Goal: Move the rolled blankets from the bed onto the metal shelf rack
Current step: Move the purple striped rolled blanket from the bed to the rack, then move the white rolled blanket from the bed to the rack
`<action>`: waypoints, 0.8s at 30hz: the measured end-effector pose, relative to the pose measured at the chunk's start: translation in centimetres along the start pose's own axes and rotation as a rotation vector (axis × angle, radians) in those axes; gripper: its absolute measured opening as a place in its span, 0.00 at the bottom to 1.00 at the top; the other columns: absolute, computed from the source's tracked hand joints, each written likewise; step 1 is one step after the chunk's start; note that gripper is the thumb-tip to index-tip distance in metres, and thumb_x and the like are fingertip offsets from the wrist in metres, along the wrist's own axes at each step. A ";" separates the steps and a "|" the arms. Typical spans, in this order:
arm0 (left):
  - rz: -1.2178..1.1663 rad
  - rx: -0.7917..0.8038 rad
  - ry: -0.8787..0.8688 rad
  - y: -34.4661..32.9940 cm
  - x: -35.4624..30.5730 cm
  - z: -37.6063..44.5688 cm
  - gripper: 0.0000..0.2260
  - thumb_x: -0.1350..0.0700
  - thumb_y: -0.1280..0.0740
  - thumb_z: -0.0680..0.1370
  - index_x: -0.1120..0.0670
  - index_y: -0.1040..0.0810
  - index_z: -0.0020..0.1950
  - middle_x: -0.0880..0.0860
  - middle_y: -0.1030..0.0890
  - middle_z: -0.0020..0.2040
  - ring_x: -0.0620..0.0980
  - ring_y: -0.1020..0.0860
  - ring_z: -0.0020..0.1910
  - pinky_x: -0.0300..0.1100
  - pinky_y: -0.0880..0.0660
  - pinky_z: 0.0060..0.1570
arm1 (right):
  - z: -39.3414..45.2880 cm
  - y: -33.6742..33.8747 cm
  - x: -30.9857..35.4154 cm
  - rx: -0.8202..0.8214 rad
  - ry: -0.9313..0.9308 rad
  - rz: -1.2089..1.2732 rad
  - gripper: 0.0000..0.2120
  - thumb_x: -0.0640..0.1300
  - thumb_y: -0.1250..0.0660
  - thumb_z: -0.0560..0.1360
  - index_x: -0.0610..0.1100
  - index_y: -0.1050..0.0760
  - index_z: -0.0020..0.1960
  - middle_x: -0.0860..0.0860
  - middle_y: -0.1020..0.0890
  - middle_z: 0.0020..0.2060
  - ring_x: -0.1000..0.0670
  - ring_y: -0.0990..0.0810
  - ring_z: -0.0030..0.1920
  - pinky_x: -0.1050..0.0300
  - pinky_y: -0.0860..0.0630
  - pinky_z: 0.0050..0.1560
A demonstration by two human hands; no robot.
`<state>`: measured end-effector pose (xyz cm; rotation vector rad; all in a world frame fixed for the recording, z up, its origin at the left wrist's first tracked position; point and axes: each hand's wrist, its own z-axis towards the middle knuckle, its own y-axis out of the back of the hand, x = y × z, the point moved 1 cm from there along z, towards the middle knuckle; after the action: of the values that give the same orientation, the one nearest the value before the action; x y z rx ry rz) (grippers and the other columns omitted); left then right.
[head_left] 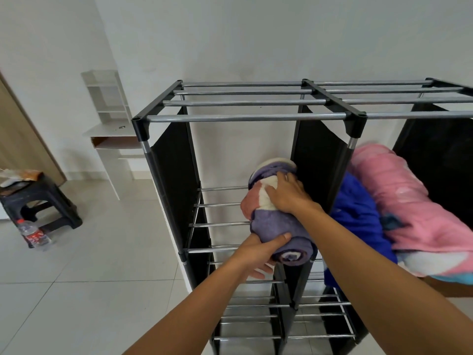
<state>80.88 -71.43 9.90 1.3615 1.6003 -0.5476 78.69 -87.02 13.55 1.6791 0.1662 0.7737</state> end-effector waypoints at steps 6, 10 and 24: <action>0.214 -0.121 -0.085 0.1 0.2 -0.2 0.31 0.33 0.36 0.72 0.52 0.29 0.67 0.55 0.20 0.60 0.56 0.21 0.56 0.46 0.23 0.53 | -0.7 0.0 0.1 -0.004 -0.015 0.001 0.30 0.55 0.48 0.81 0.47 0.52 0.78 0.44 0.49 0.78 0.39 0.45 0.76 0.42 0.43 0.75; 0.492 -0.374 -0.280 -0.1 0.8 -0.3 0.34 0.34 0.37 0.71 0.55 0.34 0.69 0.56 0.25 0.62 0.57 0.23 0.58 0.52 0.23 0.52 | -2.4 0.5 0.3 -0.041 0.011 0.072 0.29 0.52 0.46 0.81 0.43 0.50 0.78 0.42 0.47 0.78 0.38 0.44 0.75 0.45 0.42 0.75; 0.745 0.371 -0.892 -15.1 10.9 -6.9 0.19 0.47 0.40 0.77 0.54 0.28 0.65 0.51 0.29 0.67 0.49 0.30 0.66 0.48 0.30 0.66 | -34.3 -5.2 -17.1 -0.115 -0.604 0.392 0.15 0.43 0.41 0.81 0.46 0.28 0.67 0.47 0.27 0.68 0.48 0.28 0.67 0.62 0.35 0.63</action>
<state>64.82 -64.54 0.41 1.5311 0.2425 -0.8356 47.58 -66.09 4.04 1.7811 -0.6315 0.5110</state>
